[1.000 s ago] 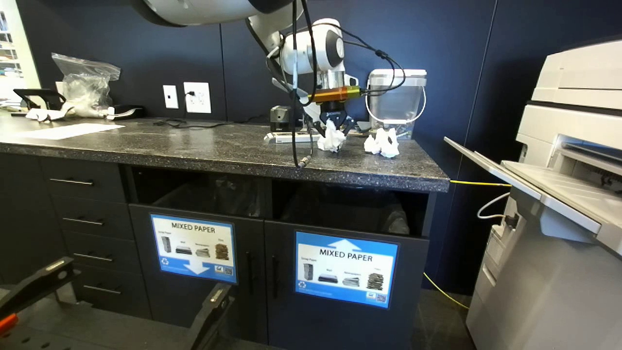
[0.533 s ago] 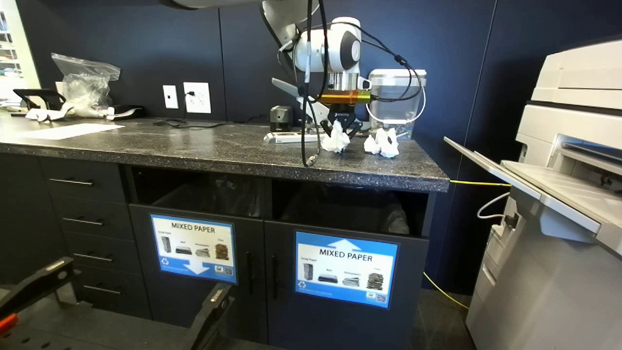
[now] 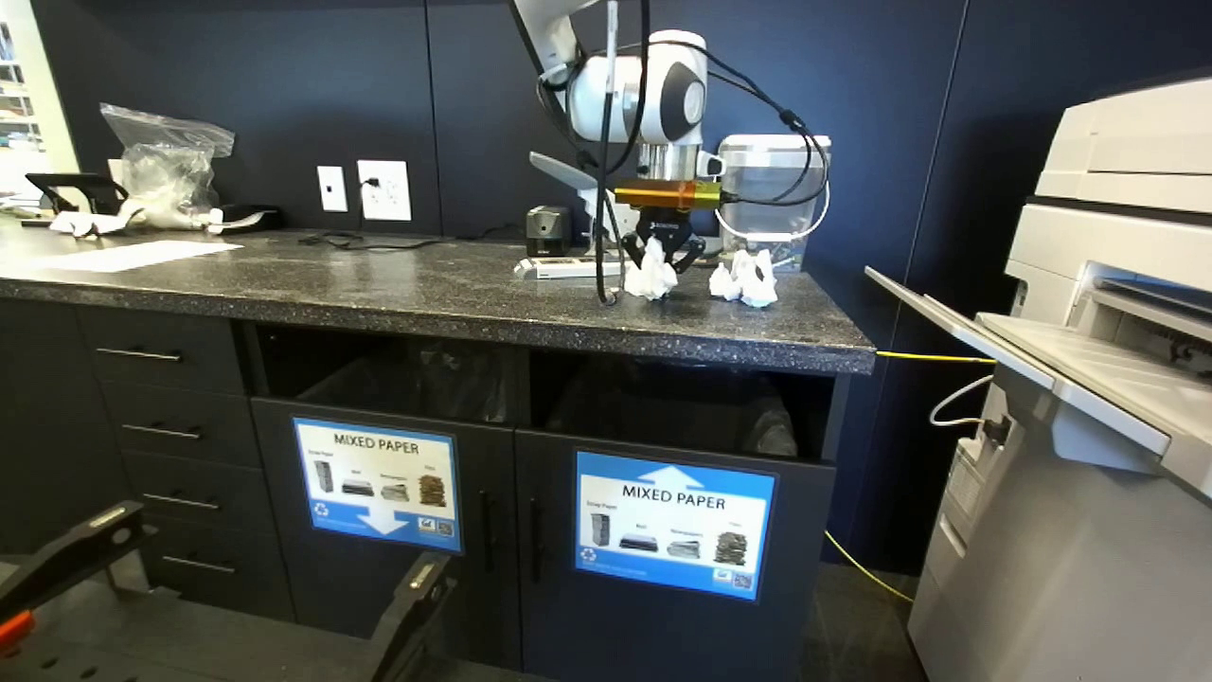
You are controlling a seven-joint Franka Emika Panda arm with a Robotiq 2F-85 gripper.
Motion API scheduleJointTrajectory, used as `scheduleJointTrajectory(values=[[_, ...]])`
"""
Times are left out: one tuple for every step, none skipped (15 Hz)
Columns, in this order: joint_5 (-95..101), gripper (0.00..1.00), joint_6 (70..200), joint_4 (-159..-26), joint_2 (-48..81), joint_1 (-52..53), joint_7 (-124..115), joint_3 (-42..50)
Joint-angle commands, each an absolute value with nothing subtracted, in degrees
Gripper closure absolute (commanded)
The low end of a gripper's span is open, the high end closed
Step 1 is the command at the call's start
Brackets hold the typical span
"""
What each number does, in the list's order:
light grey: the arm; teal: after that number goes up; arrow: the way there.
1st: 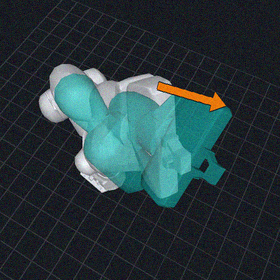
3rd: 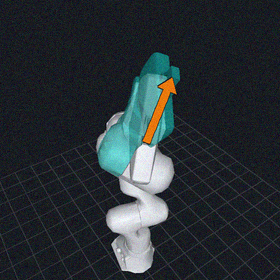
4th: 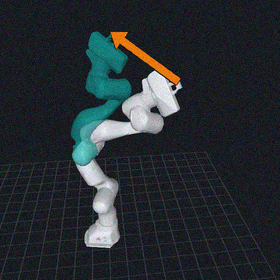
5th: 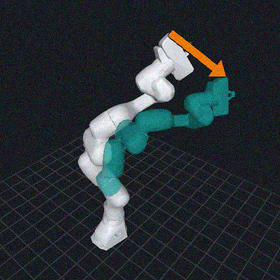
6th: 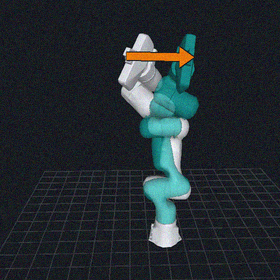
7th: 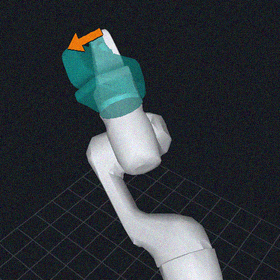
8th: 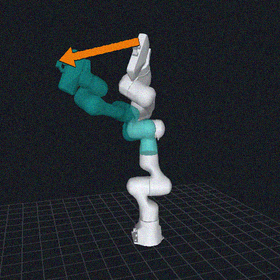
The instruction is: Put the papers in the bin to the right
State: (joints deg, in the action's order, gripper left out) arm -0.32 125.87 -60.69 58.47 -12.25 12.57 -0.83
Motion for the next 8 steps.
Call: scheduleJointTrajectory(values=[[-1.4,0.94,130.7,-74.01,51.74,-12.44,13.13,-1.0],[-1.53,0.94,131.54,-76.4,50.36,-12.52,13.01,-1.0],[-1.59,0.94,132.28,-78.7,49.01,-12.56,12.89,-0.95],[-1.59,0.94,133.04,-81.02,47.72,-12.55,12.85,-0.89],[-1.58,0.94,133.76,-83.47,46.29,-12.52,12.71,-0.78],[-1.48,0.94,134.47,-85.82,44.91,-12.44,12.57,-0.61],[-1.39,0.94,135.31,-88.3,43.49,-12.35,12.5,-0.48],[-1.33,0.94,136.08,-90.79,42.06,-12.27,12.41,-0.34]])
